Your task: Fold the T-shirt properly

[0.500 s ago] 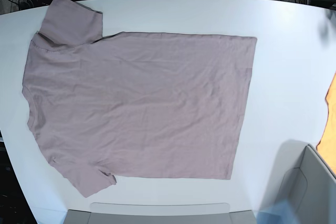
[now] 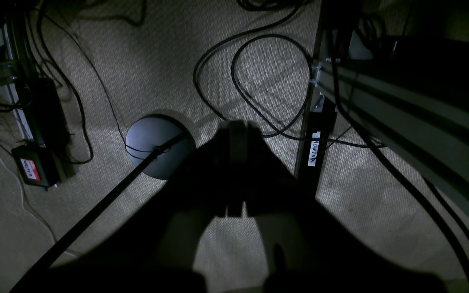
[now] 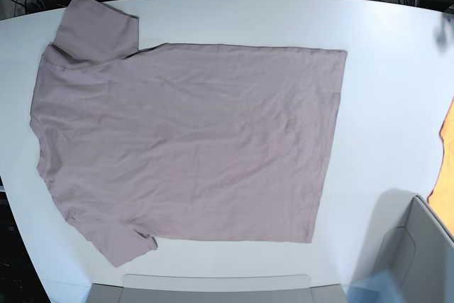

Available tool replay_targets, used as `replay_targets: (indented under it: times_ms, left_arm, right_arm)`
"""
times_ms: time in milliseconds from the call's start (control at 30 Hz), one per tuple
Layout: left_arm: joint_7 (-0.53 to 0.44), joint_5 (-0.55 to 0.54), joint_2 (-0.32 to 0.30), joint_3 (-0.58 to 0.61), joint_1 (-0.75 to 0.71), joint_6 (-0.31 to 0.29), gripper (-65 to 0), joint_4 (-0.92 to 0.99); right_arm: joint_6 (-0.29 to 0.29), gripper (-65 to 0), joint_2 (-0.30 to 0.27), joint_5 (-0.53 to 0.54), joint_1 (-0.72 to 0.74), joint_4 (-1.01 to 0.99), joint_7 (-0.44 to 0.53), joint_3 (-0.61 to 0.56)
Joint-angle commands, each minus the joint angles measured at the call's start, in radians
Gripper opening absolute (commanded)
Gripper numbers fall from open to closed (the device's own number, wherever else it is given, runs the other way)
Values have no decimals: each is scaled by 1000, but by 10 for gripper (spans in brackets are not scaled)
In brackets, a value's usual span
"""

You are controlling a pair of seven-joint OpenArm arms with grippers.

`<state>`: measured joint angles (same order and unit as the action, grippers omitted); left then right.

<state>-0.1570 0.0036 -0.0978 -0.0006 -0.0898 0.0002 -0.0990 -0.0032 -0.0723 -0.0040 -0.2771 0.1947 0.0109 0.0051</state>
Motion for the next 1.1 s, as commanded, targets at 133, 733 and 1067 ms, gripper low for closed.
replay_targets:
  times_ms: [133, 733, 1067]
  left_arm:
    - [-5, 0, -20, -3, -6, 4, -648, -2]
    - [4, -3, -21, -3, -144, 4, -649, -169]
    - [6, -4, -21, -6, -181, 2, -649, -176]
  right_arm:
    - [4, -649, -25, 3, -14, 10, 8, -4]
    - [4, -649, -27, 3, -86, 130, 2, -6]
    - [4, -649, -44, 2, -112, 137, 8, -6]
